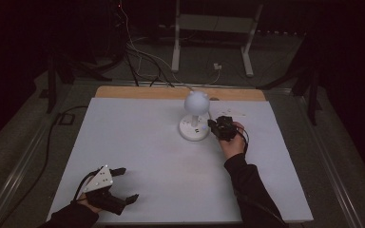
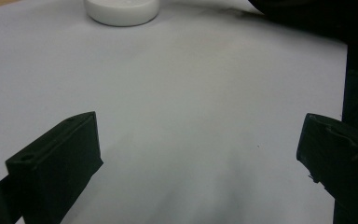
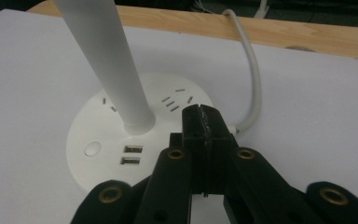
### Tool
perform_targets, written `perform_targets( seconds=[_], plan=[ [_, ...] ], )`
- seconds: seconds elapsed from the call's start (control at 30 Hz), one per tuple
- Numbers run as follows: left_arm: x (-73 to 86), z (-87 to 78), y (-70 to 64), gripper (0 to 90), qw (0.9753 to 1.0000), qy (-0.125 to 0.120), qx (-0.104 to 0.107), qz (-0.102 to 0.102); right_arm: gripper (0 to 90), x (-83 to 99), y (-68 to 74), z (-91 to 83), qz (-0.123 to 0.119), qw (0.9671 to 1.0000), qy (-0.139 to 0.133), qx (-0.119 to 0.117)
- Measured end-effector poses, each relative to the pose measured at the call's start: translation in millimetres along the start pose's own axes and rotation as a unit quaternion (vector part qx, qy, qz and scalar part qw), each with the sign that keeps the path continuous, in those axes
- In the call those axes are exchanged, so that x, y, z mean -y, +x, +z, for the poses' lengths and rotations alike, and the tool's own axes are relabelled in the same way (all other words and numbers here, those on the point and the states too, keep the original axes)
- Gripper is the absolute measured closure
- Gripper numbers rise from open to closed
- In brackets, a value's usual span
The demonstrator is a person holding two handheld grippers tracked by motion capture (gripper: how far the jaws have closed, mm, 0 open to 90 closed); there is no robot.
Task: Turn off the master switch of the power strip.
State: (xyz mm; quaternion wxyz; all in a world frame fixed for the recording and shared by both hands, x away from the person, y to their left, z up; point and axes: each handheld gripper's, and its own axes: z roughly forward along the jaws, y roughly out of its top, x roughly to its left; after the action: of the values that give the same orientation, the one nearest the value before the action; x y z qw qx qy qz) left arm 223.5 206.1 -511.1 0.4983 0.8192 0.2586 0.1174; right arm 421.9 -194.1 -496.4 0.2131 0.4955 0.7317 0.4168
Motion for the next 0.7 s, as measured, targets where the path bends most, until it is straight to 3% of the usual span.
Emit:
perform_targets(
  seconds=[0.33, 0.7],
  plan=[
    [0.1, 0.2, 0.0, 0.3, 1.0, 0.0, 0.001, -0.001, 89.8, 0.4, 6.2, 8.1, -0.021, 0.9997, 0.012, 0.007],
    [0.1, -0.1, -0.1, 0.2, 1.0, 0.0, 0.001, -0.001, 89.8, 4.2, 11.5, 15.5, -0.028, 0.9994, 0.015, 0.01]
  ],
)
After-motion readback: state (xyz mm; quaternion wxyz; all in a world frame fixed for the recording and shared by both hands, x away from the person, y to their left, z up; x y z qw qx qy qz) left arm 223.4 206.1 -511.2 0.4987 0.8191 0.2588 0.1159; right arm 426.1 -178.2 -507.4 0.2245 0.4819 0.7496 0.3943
